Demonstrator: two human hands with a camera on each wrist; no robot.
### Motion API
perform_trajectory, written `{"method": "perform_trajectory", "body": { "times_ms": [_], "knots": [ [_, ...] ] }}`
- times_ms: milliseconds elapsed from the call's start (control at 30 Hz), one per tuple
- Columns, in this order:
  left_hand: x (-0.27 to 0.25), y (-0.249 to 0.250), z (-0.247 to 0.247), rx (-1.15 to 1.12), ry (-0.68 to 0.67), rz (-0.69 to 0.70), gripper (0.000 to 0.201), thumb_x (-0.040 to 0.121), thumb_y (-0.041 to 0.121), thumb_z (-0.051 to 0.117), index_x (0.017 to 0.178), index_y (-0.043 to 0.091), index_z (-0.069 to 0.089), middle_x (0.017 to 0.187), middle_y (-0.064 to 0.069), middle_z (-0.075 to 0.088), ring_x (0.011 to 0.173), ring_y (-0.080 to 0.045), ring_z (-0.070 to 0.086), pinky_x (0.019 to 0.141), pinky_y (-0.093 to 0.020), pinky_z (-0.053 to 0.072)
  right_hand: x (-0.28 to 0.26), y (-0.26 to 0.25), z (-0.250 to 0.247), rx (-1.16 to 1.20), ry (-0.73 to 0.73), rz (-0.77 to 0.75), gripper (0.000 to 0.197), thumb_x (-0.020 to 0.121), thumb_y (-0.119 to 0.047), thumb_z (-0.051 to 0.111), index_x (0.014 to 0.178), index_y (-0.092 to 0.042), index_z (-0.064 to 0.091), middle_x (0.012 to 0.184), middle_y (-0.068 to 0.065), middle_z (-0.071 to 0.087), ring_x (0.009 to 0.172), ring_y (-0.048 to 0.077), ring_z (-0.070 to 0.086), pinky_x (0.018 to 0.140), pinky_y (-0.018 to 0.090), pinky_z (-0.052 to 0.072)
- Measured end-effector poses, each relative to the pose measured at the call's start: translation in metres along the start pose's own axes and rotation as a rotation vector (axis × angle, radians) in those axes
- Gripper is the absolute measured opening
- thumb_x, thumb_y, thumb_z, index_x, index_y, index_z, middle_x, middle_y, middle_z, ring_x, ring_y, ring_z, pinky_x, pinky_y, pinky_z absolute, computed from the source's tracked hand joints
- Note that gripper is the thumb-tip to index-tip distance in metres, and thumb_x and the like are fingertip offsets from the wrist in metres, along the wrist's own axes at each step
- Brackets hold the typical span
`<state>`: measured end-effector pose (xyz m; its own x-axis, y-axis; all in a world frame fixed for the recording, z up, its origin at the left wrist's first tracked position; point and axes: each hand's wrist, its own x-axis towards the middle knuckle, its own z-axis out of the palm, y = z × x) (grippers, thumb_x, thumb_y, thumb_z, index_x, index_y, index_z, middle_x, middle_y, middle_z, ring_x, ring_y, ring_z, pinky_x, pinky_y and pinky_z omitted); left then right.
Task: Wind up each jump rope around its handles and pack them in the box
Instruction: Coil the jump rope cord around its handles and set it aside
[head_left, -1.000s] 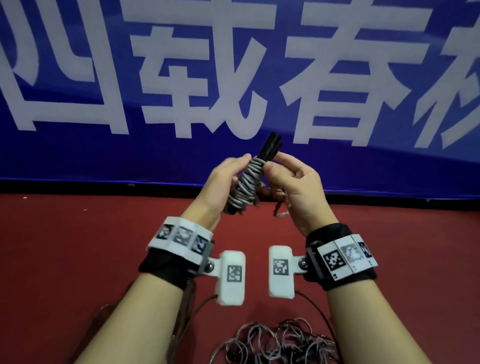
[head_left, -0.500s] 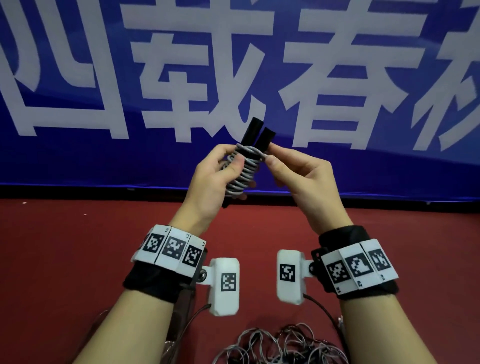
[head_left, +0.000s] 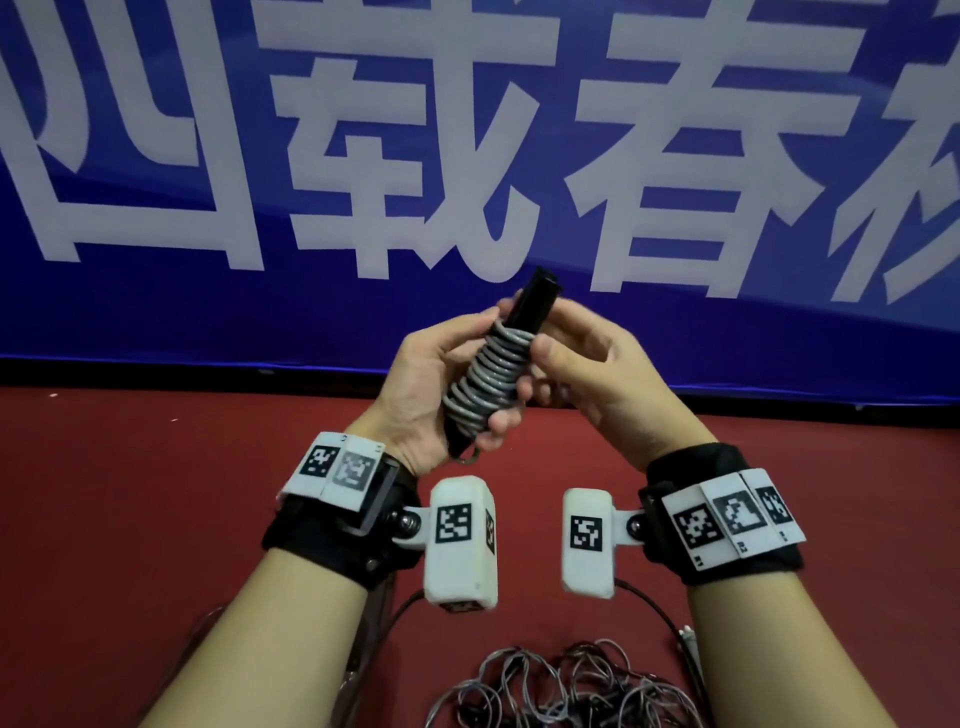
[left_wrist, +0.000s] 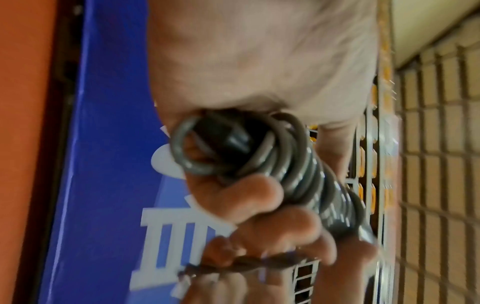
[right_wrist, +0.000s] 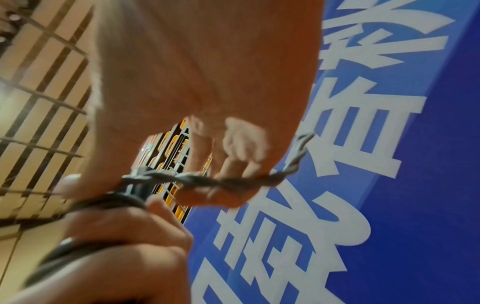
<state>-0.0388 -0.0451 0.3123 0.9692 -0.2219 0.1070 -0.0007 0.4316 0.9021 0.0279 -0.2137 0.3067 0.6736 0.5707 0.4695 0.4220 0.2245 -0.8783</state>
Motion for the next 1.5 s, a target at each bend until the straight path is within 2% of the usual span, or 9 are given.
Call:
{"method": "perform_trajectory", "body": {
  "times_ms": [100, 233, 333, 467, 733, 933, 1133, 1300, 1500],
  "knots": [
    [0.003, -0.004, 0.003, 0.079, 0.041, -0.053, 0.048, 0.094, 0.054, 0.048, 0.083, 0.012, 0.069, 0.073, -0.012, 0.064, 0.042, -0.021, 0.055, 0.037, -0.020, 0.038, -0.001, 0.003, 0.001, 0.011, 0.038, 0.050, 0.042, 0.084, -0.043, 0.076, 0.118, -0.017, 0.074, 0.094, 0.005, 0.072, 0.065, 0.015, 0.051, 0.056, 0.031, 0.033],
    [0.013, -0.016, 0.001, 0.569, 0.413, 0.385, 0.031, 0.102, 0.047, 0.055, 0.108, 0.017, 0.062, 0.099, -0.007, 0.071, 0.071, -0.012, 0.069, 0.061, -0.031, 0.055, 0.001, 0.007, -0.003, -0.040, 0.309, 0.050, 0.030, 0.078, -0.036, 0.081, 0.098, -0.015, 0.080, 0.082, 0.002, 0.075, 0.056, 0.012, 0.049, 0.057, 0.027, 0.039],
    [0.014, -0.025, -0.003, 0.792, 0.358, 0.556, 0.038, 0.093, 0.042, 0.072, 0.127, 0.032, 0.059, 0.115, 0.007, 0.068, 0.100, -0.010, 0.070, 0.082, -0.027, 0.059, 0.003, 0.008, -0.002, -0.094, 0.432, 0.050, 0.018, 0.079, -0.035, 0.084, 0.084, -0.018, 0.082, 0.071, -0.002, 0.072, 0.054, 0.011, 0.052, 0.057, 0.026, 0.041],
    [0.019, -0.030, -0.007, 0.859, 0.434, 0.577, 0.034, 0.088, 0.033, 0.080, 0.118, 0.034, 0.065, 0.106, 0.013, 0.073, 0.101, -0.006, 0.070, 0.090, -0.032, 0.058, 0.003, 0.007, 0.001, -0.259, 0.478, -0.005, 0.021, 0.076, -0.038, 0.087, 0.066, -0.023, 0.076, 0.056, -0.009, 0.065, 0.051, 0.006, 0.056, 0.055, 0.020, 0.044],
    [0.017, -0.018, -0.008, 0.532, 0.448, 0.502, 0.021, 0.100, 0.017, 0.063, 0.118, 0.023, 0.072, 0.105, -0.005, 0.078, 0.090, -0.017, 0.073, 0.073, -0.031, 0.059, 0.001, 0.004, -0.008, -0.311, 0.156, 0.004, 0.020, 0.099, -0.017, 0.065, 0.116, -0.015, 0.075, 0.065, -0.021, 0.065, 0.061, -0.004, 0.055, 0.063, 0.012, 0.040],
    [0.013, -0.015, -0.014, 0.411, 0.453, 0.352, 0.026, 0.105, 0.017, 0.051, 0.111, 0.010, 0.076, 0.099, -0.024, 0.075, 0.077, -0.027, 0.066, 0.059, -0.030, 0.052, 0.000, 0.005, -0.005, -0.521, 0.141, -0.023, 0.019, 0.096, -0.023, 0.070, 0.111, -0.018, 0.079, 0.101, -0.009, 0.078, 0.101, -0.002, 0.070, 0.094, 0.021, 0.052],
    [0.001, -0.004, -0.009, 0.201, 0.249, 0.173, 0.036, 0.106, 0.027, 0.040, 0.108, 0.008, 0.070, 0.089, -0.013, 0.073, 0.061, -0.020, 0.063, 0.054, -0.031, 0.052, 0.002, 0.003, -0.003, -0.277, 0.258, -0.040, 0.028, 0.085, -0.032, 0.081, 0.110, -0.020, 0.075, 0.105, -0.002, 0.076, 0.089, 0.015, 0.068, 0.080, 0.031, 0.054],
    [-0.006, -0.003, -0.006, 0.079, 0.144, 0.059, 0.036, 0.105, 0.030, 0.037, 0.099, 0.009, 0.066, 0.079, -0.012, 0.068, 0.054, -0.020, 0.060, 0.051, -0.032, 0.053, 0.001, 0.010, 0.009, -0.007, 0.017, 0.051, 0.038, 0.090, -0.039, 0.069, 0.123, -0.021, 0.072, 0.095, 0.003, 0.071, 0.079, 0.030, 0.048, 0.068, 0.043, 0.038],
    [-0.001, -0.006, -0.004, 0.484, 0.307, 0.238, 0.031, 0.109, 0.035, 0.041, 0.118, 0.011, 0.059, 0.088, -0.021, 0.070, 0.063, -0.028, 0.069, 0.049, -0.034, 0.056, 0.005, 0.010, 0.009, -0.084, 0.276, 0.051, 0.032, 0.076, -0.043, 0.079, 0.095, -0.017, 0.079, 0.073, -0.009, 0.070, 0.057, 0.003, 0.052, 0.058, 0.023, 0.040]
  ]
}}
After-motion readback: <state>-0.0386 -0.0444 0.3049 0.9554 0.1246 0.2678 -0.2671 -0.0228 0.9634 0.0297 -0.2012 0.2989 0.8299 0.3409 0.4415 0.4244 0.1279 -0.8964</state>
